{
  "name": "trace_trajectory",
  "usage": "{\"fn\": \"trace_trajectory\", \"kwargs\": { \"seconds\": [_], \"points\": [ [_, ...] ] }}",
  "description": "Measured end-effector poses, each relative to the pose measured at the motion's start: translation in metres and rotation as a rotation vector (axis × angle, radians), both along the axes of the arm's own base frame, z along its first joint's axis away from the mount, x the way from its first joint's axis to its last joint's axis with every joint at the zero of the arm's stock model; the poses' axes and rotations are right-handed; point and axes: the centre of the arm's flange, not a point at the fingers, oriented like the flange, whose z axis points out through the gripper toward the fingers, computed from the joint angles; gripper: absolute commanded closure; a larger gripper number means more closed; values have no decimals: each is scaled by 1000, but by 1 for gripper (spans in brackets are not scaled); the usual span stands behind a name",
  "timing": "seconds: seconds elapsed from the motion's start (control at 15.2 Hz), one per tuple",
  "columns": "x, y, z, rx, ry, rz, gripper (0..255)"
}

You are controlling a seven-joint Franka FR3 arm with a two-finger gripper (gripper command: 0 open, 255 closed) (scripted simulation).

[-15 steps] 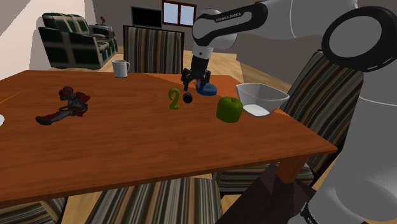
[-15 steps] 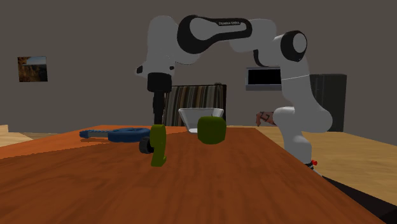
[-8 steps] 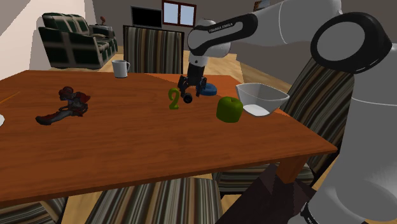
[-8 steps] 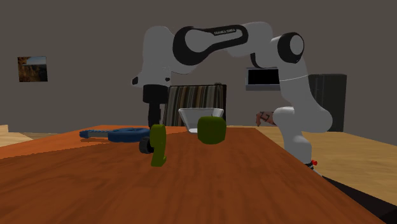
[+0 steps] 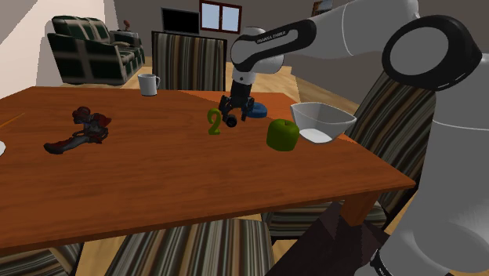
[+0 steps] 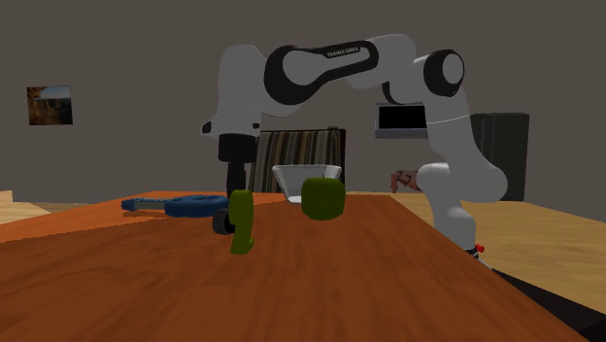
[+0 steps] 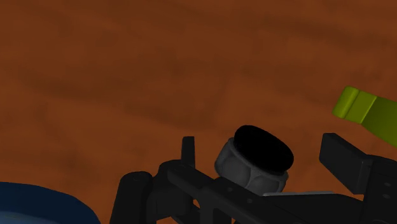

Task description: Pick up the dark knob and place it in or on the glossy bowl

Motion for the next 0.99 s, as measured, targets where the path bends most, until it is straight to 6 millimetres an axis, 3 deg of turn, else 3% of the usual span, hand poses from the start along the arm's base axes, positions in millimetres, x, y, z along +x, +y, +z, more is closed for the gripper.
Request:
{"fn": "trace_trajectory", "kwargs": {
  "seconds": [0.66,0.99],
  "points": [
    [0,0,1,0,-1,0,255],
    [0,1,22,0,0,0,255]
  ]
}}
